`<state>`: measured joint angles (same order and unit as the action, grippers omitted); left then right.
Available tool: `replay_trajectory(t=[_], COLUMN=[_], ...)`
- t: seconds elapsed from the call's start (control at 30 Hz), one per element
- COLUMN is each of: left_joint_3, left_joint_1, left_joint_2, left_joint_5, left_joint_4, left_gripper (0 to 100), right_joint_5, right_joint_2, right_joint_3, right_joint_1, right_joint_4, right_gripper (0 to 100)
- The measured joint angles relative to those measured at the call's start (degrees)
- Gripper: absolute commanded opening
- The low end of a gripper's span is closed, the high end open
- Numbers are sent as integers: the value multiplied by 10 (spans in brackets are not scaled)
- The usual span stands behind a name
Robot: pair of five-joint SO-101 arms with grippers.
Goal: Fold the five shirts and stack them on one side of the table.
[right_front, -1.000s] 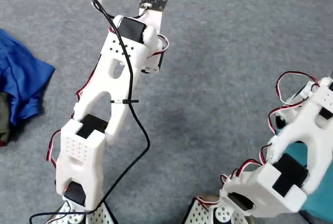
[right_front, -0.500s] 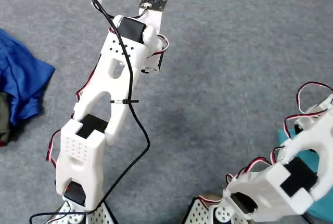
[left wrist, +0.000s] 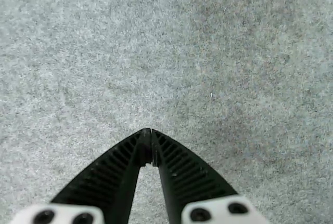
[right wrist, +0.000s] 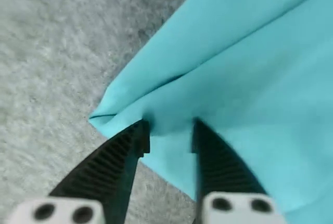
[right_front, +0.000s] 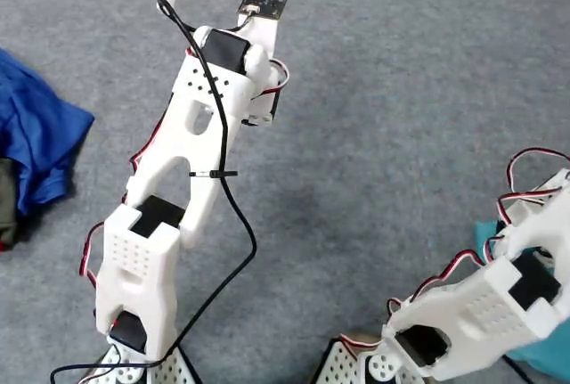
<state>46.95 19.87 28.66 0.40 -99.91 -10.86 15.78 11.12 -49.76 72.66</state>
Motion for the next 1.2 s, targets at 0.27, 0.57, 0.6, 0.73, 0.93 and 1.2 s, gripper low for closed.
replay_trajectory(t=[0.27, 0.57, 0.6, 0.73, 0.93, 1.2], left_joint_3=[0, 0, 0, 0, 0, 0], left_joint_1=[0, 0, 0, 0, 0, 0], left_joint_2=[0, 0, 0, 0, 0, 0], left_joint_5=[0, 0, 0, 0, 0, 0], left_joint_4=[0, 0, 0, 0, 0, 0], left_gripper=[19, 19, 19, 19, 19, 19], right_joint_5=[0, 0, 0, 0, 0, -13], right_joint_2=[0, 0, 0, 0, 0, -3], right_joint_3=[-5, -17, -20, -39, -65, -66], right_joint_1=[-2, 10, 17, 40, 76, 129], right_joint_4=[0, 48, 55, 76, 99, 106], right_gripper=[6, 6, 5, 5, 5, 5])
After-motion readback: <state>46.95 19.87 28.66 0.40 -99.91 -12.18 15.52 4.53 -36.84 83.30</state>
